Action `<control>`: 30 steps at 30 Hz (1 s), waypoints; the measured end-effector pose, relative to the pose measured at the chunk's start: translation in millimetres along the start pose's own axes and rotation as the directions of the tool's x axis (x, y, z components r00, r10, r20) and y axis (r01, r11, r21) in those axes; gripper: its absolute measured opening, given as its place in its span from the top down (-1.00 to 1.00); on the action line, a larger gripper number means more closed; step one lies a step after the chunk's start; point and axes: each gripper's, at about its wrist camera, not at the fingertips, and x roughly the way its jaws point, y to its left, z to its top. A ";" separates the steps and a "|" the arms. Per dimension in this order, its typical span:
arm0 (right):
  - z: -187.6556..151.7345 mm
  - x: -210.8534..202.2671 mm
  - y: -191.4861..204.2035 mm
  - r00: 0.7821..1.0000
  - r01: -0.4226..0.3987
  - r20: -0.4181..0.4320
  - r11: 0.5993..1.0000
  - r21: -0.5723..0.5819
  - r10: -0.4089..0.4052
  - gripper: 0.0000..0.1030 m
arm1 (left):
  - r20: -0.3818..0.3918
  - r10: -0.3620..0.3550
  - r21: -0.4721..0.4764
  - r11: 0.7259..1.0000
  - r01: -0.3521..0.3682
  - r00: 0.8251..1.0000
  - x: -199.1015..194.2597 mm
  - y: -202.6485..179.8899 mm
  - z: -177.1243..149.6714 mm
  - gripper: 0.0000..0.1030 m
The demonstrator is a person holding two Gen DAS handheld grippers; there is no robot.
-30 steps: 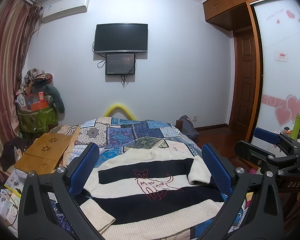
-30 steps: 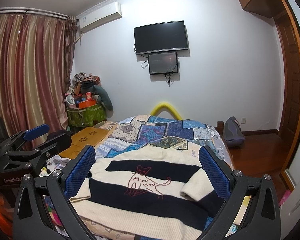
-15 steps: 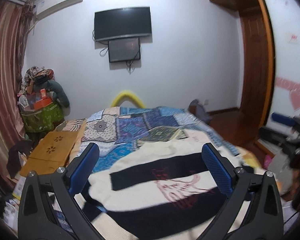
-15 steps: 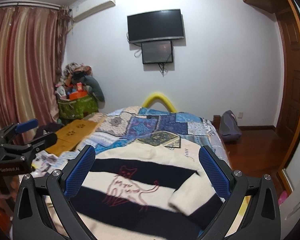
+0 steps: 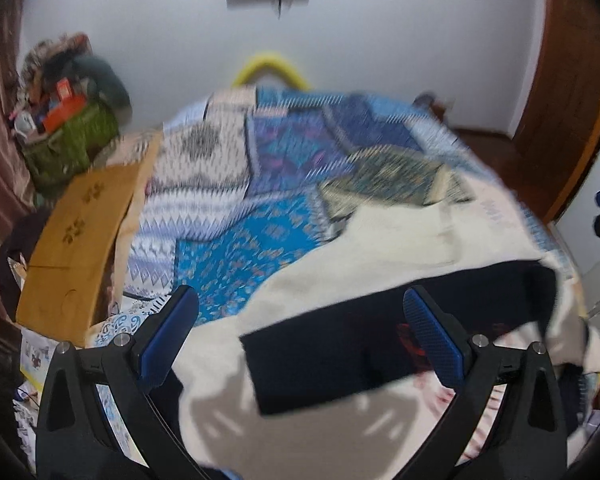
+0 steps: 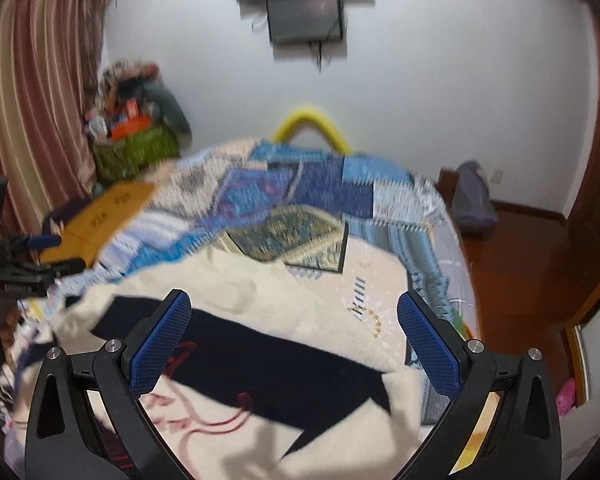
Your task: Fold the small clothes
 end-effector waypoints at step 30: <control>31.4 164.9 -4.7 0.926 -0.210 -0.329 0.977 -0.040 0.185 0.77 | -0.206 -0.080 -0.066 0.996 0.067 0.975 131.8 43.4 17.3 0.85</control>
